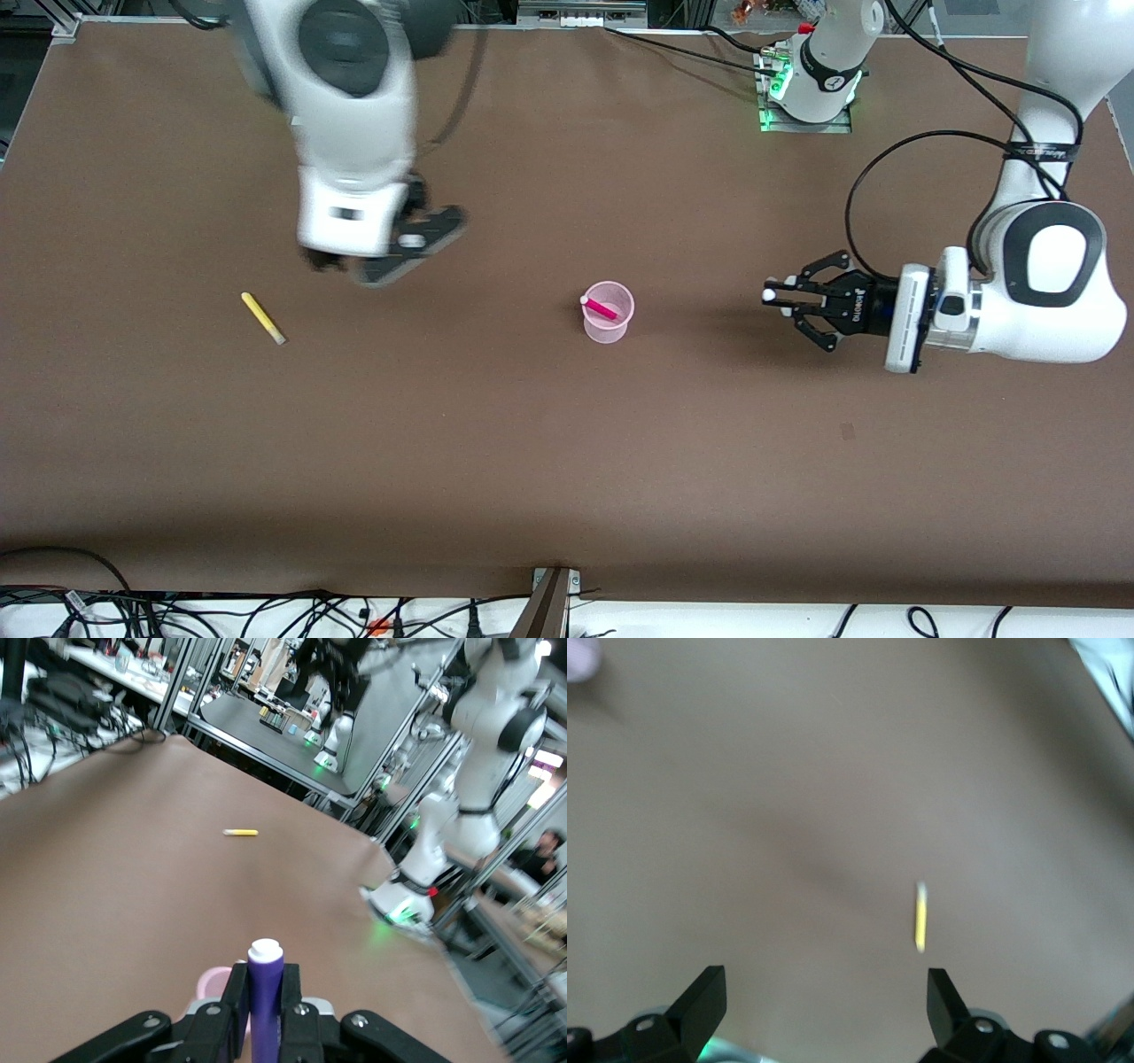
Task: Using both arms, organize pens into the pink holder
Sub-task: 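Release the pink marker with the right gripper while the left gripper lifts, then carry the purple marker to the pink cup and lower it in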
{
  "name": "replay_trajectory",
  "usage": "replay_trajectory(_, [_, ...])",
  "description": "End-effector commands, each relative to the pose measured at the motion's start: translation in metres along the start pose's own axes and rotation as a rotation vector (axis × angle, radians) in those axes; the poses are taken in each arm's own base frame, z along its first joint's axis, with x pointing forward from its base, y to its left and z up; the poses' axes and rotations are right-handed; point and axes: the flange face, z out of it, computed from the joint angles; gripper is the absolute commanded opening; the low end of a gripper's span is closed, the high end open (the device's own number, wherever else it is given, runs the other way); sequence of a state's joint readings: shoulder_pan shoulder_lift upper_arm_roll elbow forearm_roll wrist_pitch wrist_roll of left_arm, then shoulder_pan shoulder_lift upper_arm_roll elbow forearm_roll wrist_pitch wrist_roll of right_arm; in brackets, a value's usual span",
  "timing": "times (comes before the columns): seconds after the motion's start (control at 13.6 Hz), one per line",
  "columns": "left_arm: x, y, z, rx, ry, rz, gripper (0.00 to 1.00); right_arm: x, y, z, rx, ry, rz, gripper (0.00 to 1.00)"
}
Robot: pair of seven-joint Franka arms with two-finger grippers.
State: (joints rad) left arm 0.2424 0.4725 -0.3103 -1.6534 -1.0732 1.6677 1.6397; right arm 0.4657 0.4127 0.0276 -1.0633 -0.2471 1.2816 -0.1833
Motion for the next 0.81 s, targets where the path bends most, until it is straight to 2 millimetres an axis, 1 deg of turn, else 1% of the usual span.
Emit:
replay_trajectory(0.0, [-0.006, -0.01, 0.05, 0.034, 0.073, 0.124, 0.0, -0.035, 0.062, 0.015, 0.025, -0.086, 0.132, 1.0])
replay_trajectory(0.07, [-0.01, -0.014, 0.072, 0.062, 0.109, 0.142, 0.0, -0.046, 0.084, 0.015, 0.02, -0.085, 0.177, 1.0])
replay_trajectory(0.15, [-0.013, -0.015, 0.094, 0.096, 0.121, 0.156, 0.0, -0.05, 0.101, 0.022, 0.023, -0.088, 0.209, 1.0])
replay_trajectory(0.22, [-0.015, -0.014, 0.114, 0.119, 0.128, 0.154, 0.0, -0.056, 0.121, 0.031, 0.079, -0.071, 0.234, 1.0])
replay_trajectory(0.29, [-0.02, -0.011, 0.137, 0.134, 0.142, 0.137, 0.0, -0.064, 0.143, 0.048, 0.147, -0.068, 0.272, 1.0])
replay_trajectory(0.37, [-0.03, -0.007, 0.16, 0.152, 0.158, 0.123, 0.0, -0.075, 0.161, 0.067, 0.209, -0.067, 0.313, 1.0])
replay_trajectory(0.44, [-0.039, -0.004, 0.176, 0.173, 0.175, 0.15, 0.0, -0.087, 0.178, 0.086, 0.253, -0.057, 0.35, 1.0])
replay_trajectory(0.59, [-0.054, 0.004, 0.2, 0.169, 0.196, 0.163, 0.0, -0.103, 0.185, 0.123, 0.276, -0.023, 0.366, 1.0])
replay_trajectory(0.66, [-0.064, 0.004, 0.203, 0.167, 0.191, 0.174, 0.0, -0.111, 0.186, 0.14, 0.284, -0.005, 0.378, 1.0])
replay_trajectory(0.73, [-0.078, 0.001, 0.209, 0.165, 0.189, 0.183, 0.0, -0.117, 0.186, 0.149, 0.285, 0.025, 0.388, 1.0])
